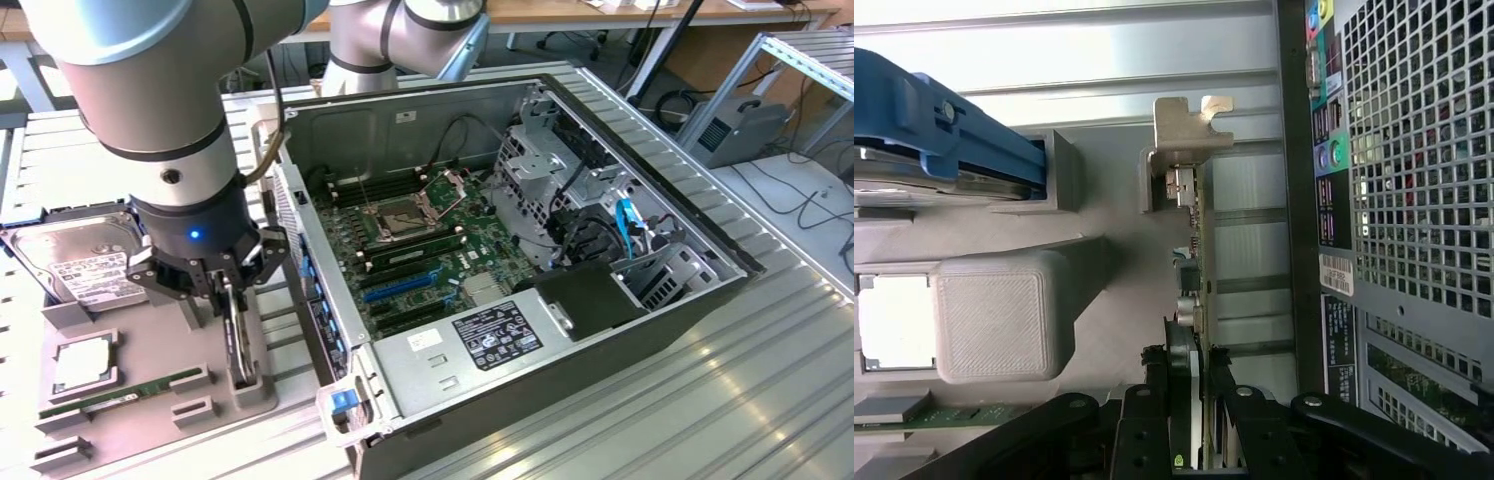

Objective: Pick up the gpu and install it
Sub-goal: 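Pick up the gpu and move the gpu toward the slot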

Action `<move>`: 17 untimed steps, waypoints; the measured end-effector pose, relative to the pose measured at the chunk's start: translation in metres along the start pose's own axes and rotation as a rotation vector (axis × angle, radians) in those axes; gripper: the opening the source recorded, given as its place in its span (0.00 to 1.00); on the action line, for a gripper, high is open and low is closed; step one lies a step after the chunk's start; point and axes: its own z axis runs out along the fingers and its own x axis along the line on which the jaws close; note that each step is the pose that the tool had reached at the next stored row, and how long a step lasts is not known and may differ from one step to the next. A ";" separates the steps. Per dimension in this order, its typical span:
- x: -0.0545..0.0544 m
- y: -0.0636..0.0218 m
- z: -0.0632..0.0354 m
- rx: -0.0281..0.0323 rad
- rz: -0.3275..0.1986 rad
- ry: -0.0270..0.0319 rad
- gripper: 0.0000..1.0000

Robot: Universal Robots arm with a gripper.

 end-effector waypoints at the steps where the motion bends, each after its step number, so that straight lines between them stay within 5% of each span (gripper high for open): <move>1: 0.000 0.0000 -0.0004 0.0001 0.000 0.0002 0.27; 17: 0.000 0.0000 -0.0059 0.0002 0.000 0.0002 0.27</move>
